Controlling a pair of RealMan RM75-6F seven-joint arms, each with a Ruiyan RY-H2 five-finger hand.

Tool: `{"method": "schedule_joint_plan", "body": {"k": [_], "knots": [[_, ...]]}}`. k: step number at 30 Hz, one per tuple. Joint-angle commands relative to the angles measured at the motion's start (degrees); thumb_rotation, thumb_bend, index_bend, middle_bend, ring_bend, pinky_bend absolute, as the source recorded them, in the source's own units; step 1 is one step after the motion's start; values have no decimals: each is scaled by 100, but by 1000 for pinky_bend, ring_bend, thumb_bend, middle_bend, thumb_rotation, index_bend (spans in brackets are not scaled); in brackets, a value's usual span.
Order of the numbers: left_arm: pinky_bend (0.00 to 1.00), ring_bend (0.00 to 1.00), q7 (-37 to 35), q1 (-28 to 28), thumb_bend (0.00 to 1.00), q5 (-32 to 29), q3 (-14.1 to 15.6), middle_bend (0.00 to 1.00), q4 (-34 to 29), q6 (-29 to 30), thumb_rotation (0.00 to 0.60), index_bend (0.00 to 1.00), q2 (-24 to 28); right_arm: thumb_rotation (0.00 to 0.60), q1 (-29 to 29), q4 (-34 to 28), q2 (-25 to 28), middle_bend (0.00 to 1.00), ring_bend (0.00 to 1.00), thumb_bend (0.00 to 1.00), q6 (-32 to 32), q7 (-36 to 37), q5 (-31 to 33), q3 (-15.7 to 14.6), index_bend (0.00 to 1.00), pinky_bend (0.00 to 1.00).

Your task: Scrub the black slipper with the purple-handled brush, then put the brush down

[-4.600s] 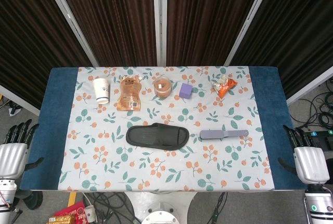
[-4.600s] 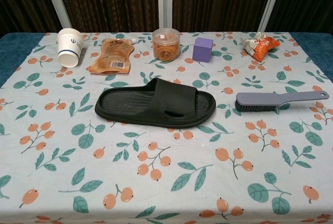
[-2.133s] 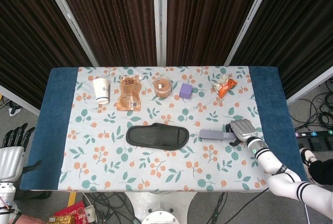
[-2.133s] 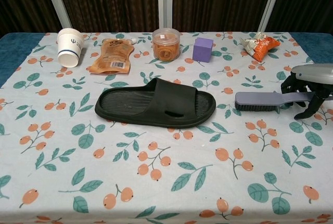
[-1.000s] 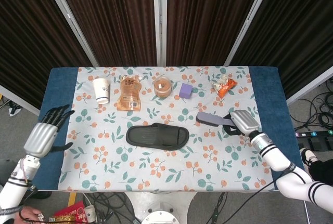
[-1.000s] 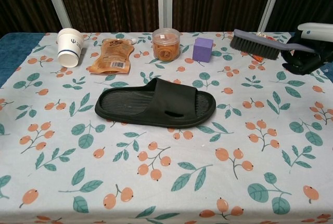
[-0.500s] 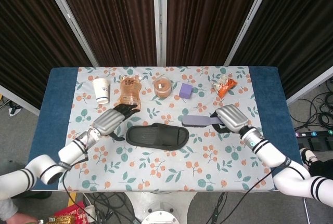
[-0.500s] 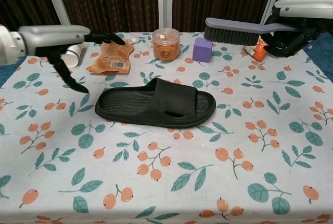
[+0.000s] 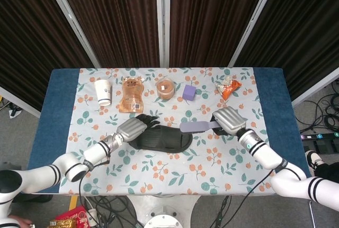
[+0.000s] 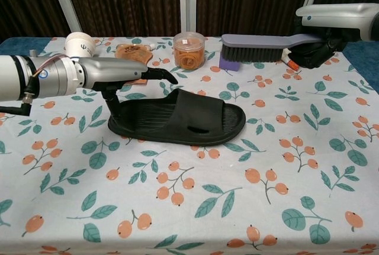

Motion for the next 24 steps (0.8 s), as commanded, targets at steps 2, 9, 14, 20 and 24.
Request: {"method": "schedule_joint_plan", "body": {"k": [2,9,14,20,24], "knots": [[92,68,125,8,160,-312,24,91,-65,-146,600,100,5,600,21,76,-96,1000,1000,821,-27,-46,-12,-57,1000,1000],[94,67,355,-43,159,-717,-9,100,319,-289,600,104,-278,600,108,204,-372,1000,1000,821,-66,-119,-152,-157,1000,1000],[188,157,427,-26,159,-884,-46,250,440,-225,600,223,-401,600,206,413,-696,1000,1000,818,-88,-487,-147,-206,1000,1000],[241,279,501,-15,159,-934,-14,408,491,-155,600,330,-472,600,308,872,-1261,1000,1000,811,-68,-984,83,-169,1000,1000],[251,301,517,-16,159,-968,-3,446,522,-143,600,365,-517,600,357,1195,-1624,1000,1000,808,2,-1236,139,-164,1000,1000]]}}
